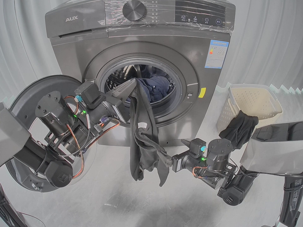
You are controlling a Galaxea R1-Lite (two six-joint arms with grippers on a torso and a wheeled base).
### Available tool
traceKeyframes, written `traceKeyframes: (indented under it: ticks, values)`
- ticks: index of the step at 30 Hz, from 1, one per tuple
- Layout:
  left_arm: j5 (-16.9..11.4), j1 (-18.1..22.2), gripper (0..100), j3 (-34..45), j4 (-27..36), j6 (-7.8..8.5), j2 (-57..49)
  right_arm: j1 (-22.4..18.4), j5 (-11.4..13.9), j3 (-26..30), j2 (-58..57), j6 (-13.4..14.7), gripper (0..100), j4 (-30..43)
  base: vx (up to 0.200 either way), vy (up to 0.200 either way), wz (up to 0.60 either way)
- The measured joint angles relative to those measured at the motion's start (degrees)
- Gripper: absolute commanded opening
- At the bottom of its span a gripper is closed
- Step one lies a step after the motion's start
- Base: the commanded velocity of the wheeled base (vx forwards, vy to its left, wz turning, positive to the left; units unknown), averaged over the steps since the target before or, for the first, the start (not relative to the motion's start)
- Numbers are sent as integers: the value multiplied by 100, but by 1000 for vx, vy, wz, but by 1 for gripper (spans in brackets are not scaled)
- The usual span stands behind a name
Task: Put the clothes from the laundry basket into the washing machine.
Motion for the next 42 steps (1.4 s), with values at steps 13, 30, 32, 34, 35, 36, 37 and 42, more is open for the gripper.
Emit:
traceKeyframes:
  ticks: [13, 30, 32, 34, 35, 36, 37, 42]
  values:
    - [-2, -11, 0, -11, 0, 0, 9, 161, 424, 474, 204, -82, 100, -210, 0, 0, 0]
    - [-9, -85, 0, 61, -6, 10, -68, 152, 694, -1064, 1018, -325, 100, -112, 0, 0, 0]
    - [-6, -87, 0, 61, -6, 10, -74, 172, 797, -1213, 1091, -325, 100, -108, 0, 0, 0]
    - [-6, -91, 0, 61, -9, 10, -80, 185, 844, -1343, 1147, -325, 100, -90, 0, 0, 0]
    - [-6, -96, 0, 63, -6, 10, -83, 190, 855, -1420, 1185, -325, 100, -62, 0, 0, 0]
    - [-6, -102, 0, 66, -9, 10, -85, 196, 855, -1467, 1208, -325, 100, -38, 0, 0, 0]
    - [-6, -111, 0, 66, -6, 11, -89, 216, 857, -1554, 1254, -325, 100, -2, 0, 0, 0]
    - [-6, -139, 0, 72, -6, 10, -113, 223, 828, -1938, 1428, -345, 100, 96, 0, 0, 0]
